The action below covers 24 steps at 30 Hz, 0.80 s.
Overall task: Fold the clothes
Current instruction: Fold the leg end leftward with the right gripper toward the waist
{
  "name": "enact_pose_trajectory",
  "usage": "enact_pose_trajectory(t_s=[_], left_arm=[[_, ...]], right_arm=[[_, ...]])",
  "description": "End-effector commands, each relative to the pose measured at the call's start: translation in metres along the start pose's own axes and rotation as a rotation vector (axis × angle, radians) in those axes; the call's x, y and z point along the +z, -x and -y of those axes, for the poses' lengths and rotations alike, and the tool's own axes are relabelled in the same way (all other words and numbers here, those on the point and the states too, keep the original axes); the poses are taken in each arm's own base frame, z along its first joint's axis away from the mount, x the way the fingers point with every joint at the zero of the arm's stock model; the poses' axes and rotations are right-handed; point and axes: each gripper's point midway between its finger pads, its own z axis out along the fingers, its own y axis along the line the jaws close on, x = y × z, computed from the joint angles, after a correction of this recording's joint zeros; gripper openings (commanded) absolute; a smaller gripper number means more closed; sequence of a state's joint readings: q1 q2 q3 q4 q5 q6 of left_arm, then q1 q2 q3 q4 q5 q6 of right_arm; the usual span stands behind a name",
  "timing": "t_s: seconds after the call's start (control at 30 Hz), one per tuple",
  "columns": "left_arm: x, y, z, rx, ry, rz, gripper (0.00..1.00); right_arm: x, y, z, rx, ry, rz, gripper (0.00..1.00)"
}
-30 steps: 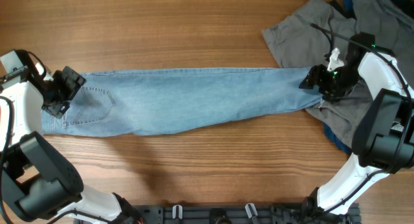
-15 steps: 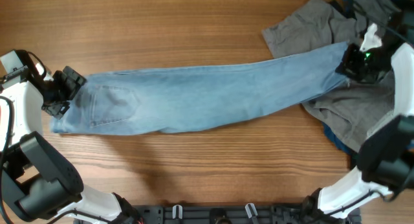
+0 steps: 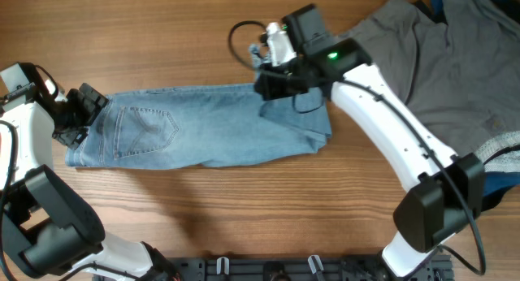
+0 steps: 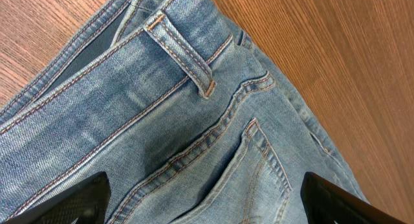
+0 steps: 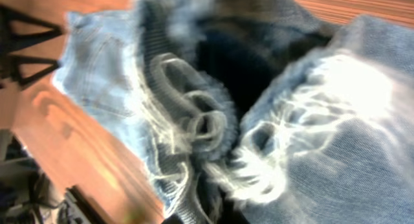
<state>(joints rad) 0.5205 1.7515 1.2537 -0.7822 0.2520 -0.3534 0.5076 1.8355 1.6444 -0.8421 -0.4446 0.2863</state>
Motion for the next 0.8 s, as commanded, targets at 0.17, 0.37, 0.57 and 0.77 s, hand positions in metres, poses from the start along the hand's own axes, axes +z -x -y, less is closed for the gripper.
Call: enact_pose_trajectory(t_s=[0.17,0.37,0.57,0.77], left_arm=[[0.006,-0.004,-0.004,0.006,0.018,-0.017,0.94],[0.006,-0.004,-0.004,0.006,0.018,-0.017,0.94],[0.006,-0.004,-0.004,0.006,0.018,-0.017,0.94],[0.006,-0.004,-0.004,0.006,0.018,-0.017,0.94]], right_arm=[[0.079,-0.032,-0.033,0.019,0.040,-0.126,0.04],[0.102,-0.033,-0.085,-0.067,0.159,-0.091,0.04],[0.108,-0.037,-0.093,-0.066,0.170,-0.096,0.06],[0.108,-0.034,-0.096,-0.077,0.180,-0.082,0.10]])
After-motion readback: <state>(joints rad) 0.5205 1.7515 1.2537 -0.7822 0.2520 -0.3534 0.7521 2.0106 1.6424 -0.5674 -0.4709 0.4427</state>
